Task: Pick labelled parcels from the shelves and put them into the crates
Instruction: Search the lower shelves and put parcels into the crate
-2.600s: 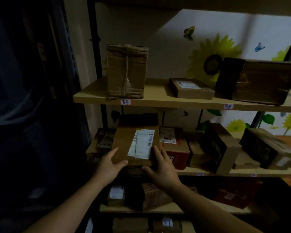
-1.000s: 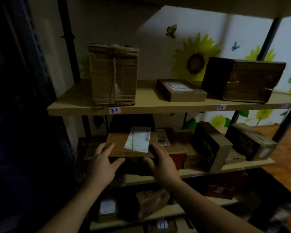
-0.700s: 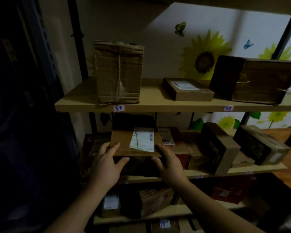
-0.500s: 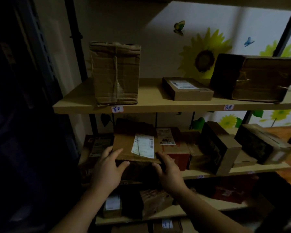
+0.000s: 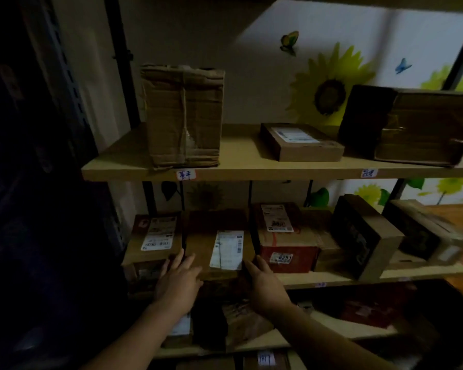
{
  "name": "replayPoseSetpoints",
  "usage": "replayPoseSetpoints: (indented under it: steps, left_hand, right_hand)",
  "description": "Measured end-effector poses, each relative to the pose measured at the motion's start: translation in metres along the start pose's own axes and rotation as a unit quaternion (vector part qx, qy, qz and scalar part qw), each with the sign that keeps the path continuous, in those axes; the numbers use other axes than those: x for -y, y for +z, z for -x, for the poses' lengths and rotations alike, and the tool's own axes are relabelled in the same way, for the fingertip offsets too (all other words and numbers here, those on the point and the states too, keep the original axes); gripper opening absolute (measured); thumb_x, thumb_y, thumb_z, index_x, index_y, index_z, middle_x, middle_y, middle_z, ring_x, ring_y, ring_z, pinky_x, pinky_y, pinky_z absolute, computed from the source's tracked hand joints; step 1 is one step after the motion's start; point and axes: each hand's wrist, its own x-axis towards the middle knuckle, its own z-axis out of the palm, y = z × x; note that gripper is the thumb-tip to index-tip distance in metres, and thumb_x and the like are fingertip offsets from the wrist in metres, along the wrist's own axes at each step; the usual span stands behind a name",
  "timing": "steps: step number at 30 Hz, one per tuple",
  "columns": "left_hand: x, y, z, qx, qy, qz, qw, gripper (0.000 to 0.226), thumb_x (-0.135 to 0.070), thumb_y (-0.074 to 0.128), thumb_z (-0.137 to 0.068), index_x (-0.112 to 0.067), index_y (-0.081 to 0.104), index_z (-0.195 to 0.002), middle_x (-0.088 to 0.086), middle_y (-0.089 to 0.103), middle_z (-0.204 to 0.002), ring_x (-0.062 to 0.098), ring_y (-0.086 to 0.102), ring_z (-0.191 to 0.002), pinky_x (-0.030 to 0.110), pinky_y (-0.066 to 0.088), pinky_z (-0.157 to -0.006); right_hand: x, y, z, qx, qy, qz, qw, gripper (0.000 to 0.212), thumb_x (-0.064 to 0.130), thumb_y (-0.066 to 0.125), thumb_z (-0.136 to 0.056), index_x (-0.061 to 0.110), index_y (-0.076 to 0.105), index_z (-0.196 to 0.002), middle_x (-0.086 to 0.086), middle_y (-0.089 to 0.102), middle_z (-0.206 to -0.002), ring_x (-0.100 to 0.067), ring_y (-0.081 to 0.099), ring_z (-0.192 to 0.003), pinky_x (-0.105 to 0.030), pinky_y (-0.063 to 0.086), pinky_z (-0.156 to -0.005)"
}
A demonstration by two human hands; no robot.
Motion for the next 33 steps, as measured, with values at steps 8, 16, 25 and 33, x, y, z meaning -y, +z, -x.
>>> replayPoseSetpoints:
  steps: [8, 16, 25, 33]
  left_hand:
    - [0.006, -0.015, -0.036, 0.105, -0.016, -0.089, 0.990, 0.062, -0.055, 0.036, -0.094, -0.029, 0.023, -0.149, 0.002, -0.004, -0.160, 0.028, -0.019, -0.144, 0.056, -0.007, -0.114]
    - [-0.093, -0.010, -0.078, 0.091, 0.051, -0.021, 0.994, 0.075, -0.057, 0.041, -0.091, -0.028, 0.005, -0.151, 0.004, -0.006, -0.160, 0.024, -0.013, -0.145, 0.049, -0.008, -0.115]
    - [-0.156, 0.040, -0.096, 0.105, -0.024, -0.019, 0.994, 0.089, -0.066, 0.044, -0.084, -0.039, -0.014, -0.146, 0.007, -0.002, -0.160, 0.023, -0.019, -0.144, 0.051, -0.013, -0.114]
    - [-0.178, 0.041, -0.052, -0.023, -0.071, 0.115, 0.991, 0.042, -0.039, 0.039, -0.098, -0.032, 0.035, -0.139, 0.005, 0.040, -0.145, 0.023, 0.030, -0.137, 0.036, 0.030, -0.109]
  right_hand:
    - [0.013, -0.021, -0.033, 0.042, 0.013, 0.156, 0.987, 0.069, 0.051, 0.044, -0.097, 0.030, 0.013, -0.154, -0.006, -0.004, -0.163, -0.035, -0.004, -0.148, -0.051, 0.011, -0.118]
    - [-0.085, -0.081, -0.042, -0.017, 0.137, 0.148, 0.979, 0.089, 0.052, 0.058, -0.089, 0.033, 0.002, -0.155, -0.010, -0.006, -0.163, -0.035, -0.004, -0.149, -0.053, 0.011, -0.120]
    - [-0.129, -0.088, -0.056, -0.006, 0.077, 0.140, 0.987, 0.062, 0.061, 0.031, -0.096, 0.039, 0.014, -0.152, -0.014, 0.008, -0.161, -0.036, 0.006, -0.148, -0.050, 0.017, -0.116]
    - [-0.145, -0.083, -0.024, -0.074, 0.095, -0.136, 0.983, 0.096, 0.033, 0.072, -0.083, 0.030, 0.007, -0.153, -0.012, 0.022, -0.153, -0.033, 0.030, -0.140, -0.044, 0.037, -0.110]
